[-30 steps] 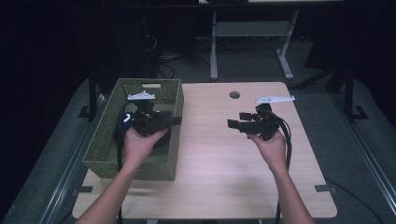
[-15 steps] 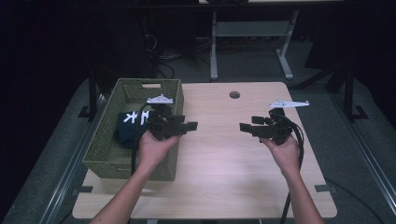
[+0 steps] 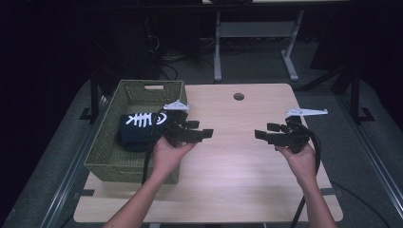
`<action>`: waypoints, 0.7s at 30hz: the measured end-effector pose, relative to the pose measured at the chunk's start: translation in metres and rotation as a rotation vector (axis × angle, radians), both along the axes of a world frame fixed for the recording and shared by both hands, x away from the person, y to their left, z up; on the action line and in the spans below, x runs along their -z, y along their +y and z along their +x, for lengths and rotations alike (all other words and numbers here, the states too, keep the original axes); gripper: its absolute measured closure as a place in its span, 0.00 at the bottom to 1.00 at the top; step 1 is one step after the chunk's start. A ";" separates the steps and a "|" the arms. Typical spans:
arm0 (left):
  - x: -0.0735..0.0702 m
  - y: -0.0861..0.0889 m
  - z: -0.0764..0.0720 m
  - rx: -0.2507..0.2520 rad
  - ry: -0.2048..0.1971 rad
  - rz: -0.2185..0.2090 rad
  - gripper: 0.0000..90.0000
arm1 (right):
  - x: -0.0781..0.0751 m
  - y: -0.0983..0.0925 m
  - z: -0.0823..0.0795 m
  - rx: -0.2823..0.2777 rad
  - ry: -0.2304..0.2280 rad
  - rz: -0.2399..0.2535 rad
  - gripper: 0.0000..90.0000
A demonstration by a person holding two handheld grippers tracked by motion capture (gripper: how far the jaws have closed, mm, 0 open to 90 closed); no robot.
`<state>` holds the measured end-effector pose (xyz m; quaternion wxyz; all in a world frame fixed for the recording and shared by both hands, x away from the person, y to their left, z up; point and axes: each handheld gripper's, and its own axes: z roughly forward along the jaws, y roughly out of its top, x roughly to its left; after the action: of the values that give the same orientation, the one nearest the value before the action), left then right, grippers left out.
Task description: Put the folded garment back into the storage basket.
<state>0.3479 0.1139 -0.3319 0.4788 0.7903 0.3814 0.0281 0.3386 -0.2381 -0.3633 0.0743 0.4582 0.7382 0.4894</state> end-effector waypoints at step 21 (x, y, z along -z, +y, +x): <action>0.013 -0.037 -0.017 0.068 -0.018 -0.005 0.30 | 0.019 -0.040 -0.022 0.063 0.003 -0.049 0.29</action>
<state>0.3308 0.0766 -0.3444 0.4848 0.8013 0.3502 0.0180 0.3168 -0.2778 -0.3820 0.0998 0.4802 0.7352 0.4679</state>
